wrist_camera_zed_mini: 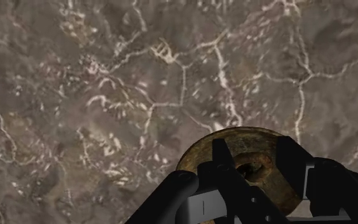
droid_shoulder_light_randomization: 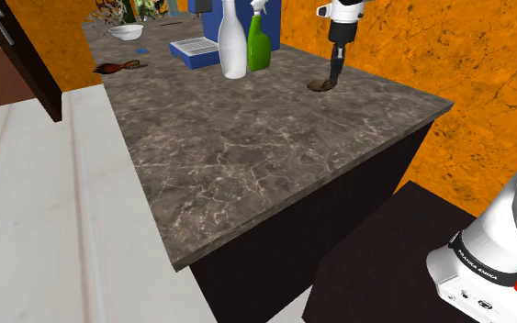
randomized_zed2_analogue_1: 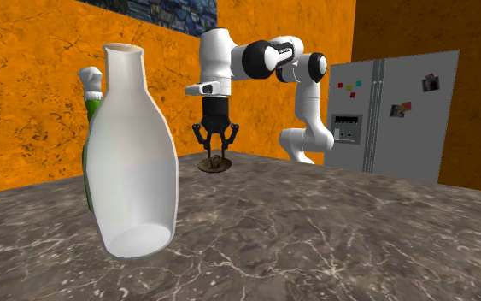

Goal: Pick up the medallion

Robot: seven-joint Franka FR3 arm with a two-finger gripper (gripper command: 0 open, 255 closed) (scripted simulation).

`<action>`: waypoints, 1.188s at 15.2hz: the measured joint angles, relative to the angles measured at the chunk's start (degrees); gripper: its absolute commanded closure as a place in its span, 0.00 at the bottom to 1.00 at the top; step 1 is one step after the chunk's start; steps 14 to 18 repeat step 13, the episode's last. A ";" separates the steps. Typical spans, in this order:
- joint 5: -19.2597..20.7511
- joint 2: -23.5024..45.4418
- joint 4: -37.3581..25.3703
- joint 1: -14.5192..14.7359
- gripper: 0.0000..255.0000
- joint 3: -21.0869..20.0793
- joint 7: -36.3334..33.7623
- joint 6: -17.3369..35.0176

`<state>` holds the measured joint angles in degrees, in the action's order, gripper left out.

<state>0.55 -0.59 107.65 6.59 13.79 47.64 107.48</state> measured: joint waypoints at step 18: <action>-0.06 0.13 -9.89 0.02 1.00 -0.01 0.07 -9.75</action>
